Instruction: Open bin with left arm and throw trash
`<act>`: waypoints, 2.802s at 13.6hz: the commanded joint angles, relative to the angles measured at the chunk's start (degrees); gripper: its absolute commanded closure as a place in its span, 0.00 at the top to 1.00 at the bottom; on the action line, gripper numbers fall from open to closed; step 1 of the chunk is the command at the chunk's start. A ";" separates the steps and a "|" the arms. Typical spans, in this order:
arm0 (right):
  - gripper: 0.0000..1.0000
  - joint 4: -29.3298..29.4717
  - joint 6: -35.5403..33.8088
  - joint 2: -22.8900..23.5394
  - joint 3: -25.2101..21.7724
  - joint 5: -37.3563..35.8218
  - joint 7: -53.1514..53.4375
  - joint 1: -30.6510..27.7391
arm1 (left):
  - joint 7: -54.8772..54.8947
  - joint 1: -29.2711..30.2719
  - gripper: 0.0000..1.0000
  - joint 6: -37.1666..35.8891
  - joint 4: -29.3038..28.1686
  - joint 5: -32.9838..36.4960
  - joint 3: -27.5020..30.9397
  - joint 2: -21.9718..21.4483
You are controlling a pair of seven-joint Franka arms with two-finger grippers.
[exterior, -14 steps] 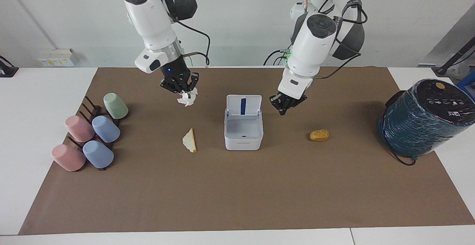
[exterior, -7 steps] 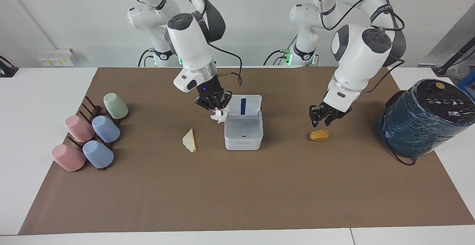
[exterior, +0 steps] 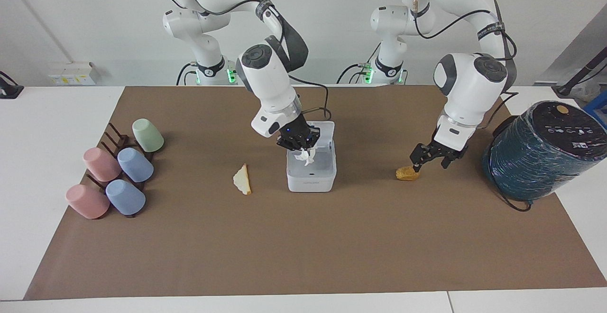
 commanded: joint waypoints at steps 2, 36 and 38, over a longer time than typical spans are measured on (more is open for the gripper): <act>0.81 0.52 0.59 1.66 0.39 1.42 0.57 -0.13 | -0.26 -0.32 1.00 6.99 -8.55 1.09 -0.47 -1.52; 1.00 -13.54 10.08 5.00 -0.75 -11.58 -42.67 -14.28 | -9.40 -2.34 0.61 18.44 -14.27 1.09 -0.56 3.85; 0.76 -13.46 9.65 4.91 -0.84 -12.03 -42.76 -14.28 | -9.31 -2.34 0.40 17.82 -13.48 1.09 -0.56 3.93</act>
